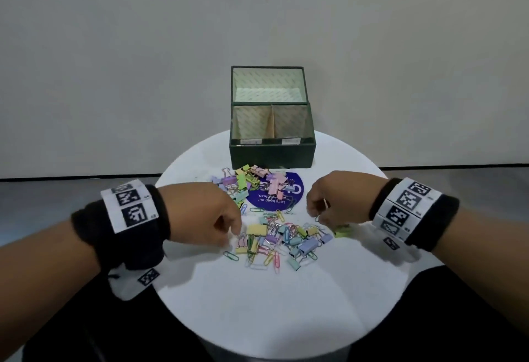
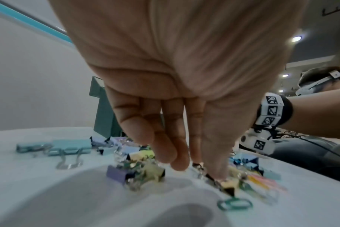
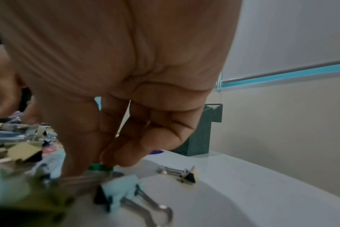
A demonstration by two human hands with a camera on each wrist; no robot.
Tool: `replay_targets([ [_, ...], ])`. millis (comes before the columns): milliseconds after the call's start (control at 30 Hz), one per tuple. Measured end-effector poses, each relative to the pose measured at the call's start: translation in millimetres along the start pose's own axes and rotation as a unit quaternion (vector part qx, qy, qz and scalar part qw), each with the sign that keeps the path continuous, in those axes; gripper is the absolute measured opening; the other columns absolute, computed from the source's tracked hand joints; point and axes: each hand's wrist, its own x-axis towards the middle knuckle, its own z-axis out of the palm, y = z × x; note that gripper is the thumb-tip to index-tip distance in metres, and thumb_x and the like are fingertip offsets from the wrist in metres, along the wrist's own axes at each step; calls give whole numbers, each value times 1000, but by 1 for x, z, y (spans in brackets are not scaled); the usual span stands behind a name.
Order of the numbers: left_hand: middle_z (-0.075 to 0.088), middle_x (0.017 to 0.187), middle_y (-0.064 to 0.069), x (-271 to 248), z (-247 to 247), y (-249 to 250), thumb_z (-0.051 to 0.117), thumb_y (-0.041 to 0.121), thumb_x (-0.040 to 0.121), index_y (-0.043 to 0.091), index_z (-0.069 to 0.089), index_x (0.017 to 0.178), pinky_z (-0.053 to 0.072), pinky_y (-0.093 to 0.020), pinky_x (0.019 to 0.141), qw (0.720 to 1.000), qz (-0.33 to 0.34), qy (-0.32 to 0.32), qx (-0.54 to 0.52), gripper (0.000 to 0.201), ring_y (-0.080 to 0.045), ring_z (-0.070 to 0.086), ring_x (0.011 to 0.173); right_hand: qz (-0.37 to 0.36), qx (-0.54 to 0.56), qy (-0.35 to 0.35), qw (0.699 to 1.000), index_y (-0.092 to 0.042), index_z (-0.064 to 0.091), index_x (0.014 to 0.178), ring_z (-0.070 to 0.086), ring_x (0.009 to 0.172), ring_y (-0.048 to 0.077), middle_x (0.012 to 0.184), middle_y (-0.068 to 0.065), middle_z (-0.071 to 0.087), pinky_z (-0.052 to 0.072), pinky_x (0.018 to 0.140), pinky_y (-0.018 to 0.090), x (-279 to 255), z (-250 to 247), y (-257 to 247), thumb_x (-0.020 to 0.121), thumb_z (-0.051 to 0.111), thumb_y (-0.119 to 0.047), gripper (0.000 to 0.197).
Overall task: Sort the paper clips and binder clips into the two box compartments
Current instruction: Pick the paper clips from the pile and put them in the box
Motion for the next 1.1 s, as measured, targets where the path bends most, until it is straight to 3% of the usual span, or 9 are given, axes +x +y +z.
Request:
replay_targets([
  [167, 60, 85, 18, -4, 21, 5, 70, 68, 70, 37, 65, 97, 52, -25, 72, 1000, -11, 11, 6, 41, -1, 57, 75, 4, -23, -21, 1000, -26, 59, 75, 54, 73, 12, 76, -9, 63, 46, 66, 22, 0, -1, -8, 85, 59, -18, 13],
  [367, 62, 92, 18, -4, 27, 6, 63, 44, 86, 33, 68, 94, 51, -27, 76, 999, 16, 41, 12, 14, -2, 56, 79, 1, -21, 28, 999, -28, 49, 71, 53, 69, 16, 75, -5, 62, 43, 60, 24, 1, 1, -13, 86, 55, -24, 17],
  [533, 57, 82, 11, -7, 26, 0, 56, 34, 84, 25, 56, 77, 51, -32, 70, 998, 4, 64, 16, 12, -9, 51, 69, -8, 70, 83, 994, -25, 57, 96, 50, 63, 11, 70, -10, 55, 40, 59, 25, 0, -10, -15, 90, 49, -11, 17],
  [667, 64, 73, 12, -6, 11, -20, 60, 19, 83, 31, 55, 80, 53, -30, 67, 980, -30, 155, -119, 13, -6, 59, 65, -21, 54, 36, 998, -18, 49, 81, 44, 71, 18, 75, -2, 51, 37, 63, 27, 8, -11, -21, 101, 40, -18, 22],
  [800, 64, 69, 23, 0, 1, -28, 51, 8, 92, 30, 64, 89, 47, -25, 71, 952, -67, 139, -266, 26, 4, 56, 63, -4, 0, 21, 1000, -33, 56, 100, 58, 87, 17, 95, -8, 63, 51, 76, 31, 18, -3, -23, 95, 57, -31, 6],
  [900, 64, 84, 25, 4, 2, -24, 56, 25, 93, 32, 69, 91, 45, -24, 81, 974, -41, 102, -199, 16, 8, 56, 77, -10, -22, 19, 1000, -34, 61, 96, 61, 91, 19, 97, -8, 67, 53, 79, 30, 24, -2, -26, 91, 59, -22, 13],
  [967, 58, 99, 27, 5, 3, -17, 61, 39, 92, 42, 67, 108, 44, -24, 86, 995, -15, 72, -65, 17, 7, 54, 92, -11, -49, 23, 998, -30, 58, 89, 60, 85, 18, 89, -7, 65, 50, 72, 26, 27, -1, -31, 92, 56, -21, 10],
  [1033, 56, 117, 20, 11, 3, -7, 55, 43, 95, 49, 56, 127, 45, -29, 95, 998, 10, 56, 34, 32, -5, 55, 110, 2, -72, 14, 997, -27, 56, 87, 60, 83, 20, 84, -5, 63, 51, 71, 28, 30, 2, -34, 89, 55, -23, 6],
  [1100, 55, 119, 11, 21, -1, 5, 49, 39, 99, 47, 48, 137, 46, -31, 93, 995, 27, 68, 73, 38, -13, 54, 109, 24, -67, -3, 997, -26, 57, 84, 59, 78, 19, 81, -4, 63, 51, 66, 28, 29, 1, -35, 84, 57, -22, 4],
])
